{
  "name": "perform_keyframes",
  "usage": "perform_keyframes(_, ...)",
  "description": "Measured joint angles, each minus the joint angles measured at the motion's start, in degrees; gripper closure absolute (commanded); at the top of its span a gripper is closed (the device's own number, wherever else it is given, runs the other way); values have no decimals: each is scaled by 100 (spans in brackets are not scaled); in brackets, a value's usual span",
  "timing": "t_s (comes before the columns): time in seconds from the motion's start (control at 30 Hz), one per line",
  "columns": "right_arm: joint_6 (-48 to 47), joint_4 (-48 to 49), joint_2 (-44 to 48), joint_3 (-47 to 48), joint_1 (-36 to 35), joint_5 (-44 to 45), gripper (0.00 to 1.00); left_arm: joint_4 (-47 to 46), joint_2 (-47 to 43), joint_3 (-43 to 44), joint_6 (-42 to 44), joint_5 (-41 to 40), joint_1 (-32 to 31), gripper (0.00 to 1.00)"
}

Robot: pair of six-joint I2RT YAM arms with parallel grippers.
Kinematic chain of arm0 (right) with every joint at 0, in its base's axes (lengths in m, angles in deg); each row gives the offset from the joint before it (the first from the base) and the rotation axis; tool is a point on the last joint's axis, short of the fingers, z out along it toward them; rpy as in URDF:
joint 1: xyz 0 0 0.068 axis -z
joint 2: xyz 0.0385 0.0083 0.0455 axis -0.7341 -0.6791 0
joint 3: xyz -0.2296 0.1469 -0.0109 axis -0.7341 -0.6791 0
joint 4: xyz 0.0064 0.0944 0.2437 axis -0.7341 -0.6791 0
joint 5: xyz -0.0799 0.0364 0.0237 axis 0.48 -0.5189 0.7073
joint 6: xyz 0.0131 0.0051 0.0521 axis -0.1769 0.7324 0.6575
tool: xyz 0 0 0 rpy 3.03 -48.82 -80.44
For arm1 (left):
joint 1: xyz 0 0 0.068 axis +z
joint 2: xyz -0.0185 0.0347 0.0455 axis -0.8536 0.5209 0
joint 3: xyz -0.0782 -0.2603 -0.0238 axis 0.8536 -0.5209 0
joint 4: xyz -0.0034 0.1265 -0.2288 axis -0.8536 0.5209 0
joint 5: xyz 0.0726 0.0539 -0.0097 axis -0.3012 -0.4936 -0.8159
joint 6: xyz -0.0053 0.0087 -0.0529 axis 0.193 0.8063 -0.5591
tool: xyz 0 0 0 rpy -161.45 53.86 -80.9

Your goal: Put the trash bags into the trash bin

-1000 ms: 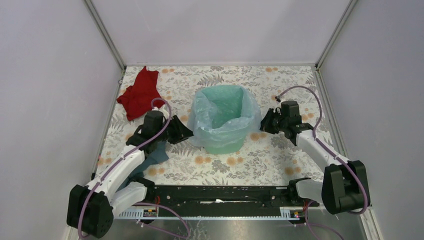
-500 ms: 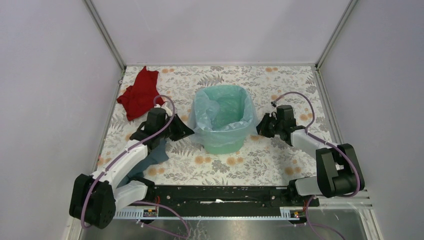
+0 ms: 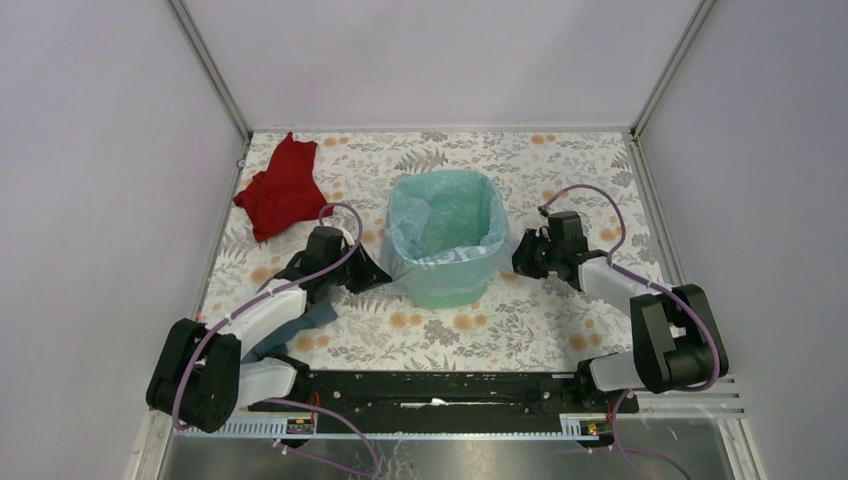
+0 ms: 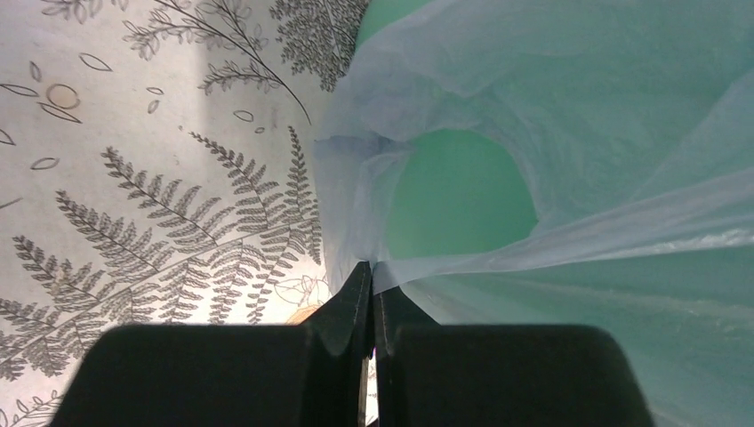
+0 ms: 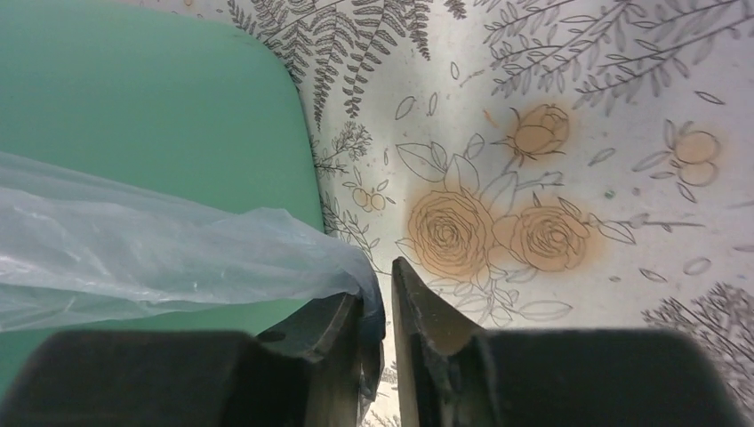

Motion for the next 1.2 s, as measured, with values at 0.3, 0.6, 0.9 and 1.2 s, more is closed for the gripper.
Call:
perform_keyframes(0.3, -326, -2153, 1001, 1220, -2, 1226, 24, 203, -444, -9, 37, -44, -87, 90)
perform_keyframes(0.6, -809, -4026, 1443, 4157, -590, 2828, 7, 409, -573, -2, 138, -79, -87, 89)
perform_keyframes(0.9, -1080, -4363, -315, 6592, -3604, 3550, 15, 415, -619, 28, 166, -81, -87, 88)
perform_keyframes(1.2, -1108, -4446, -1388, 5873, -3899, 4148, 37, 415, -671, 107, 168, -81, -87, 88)
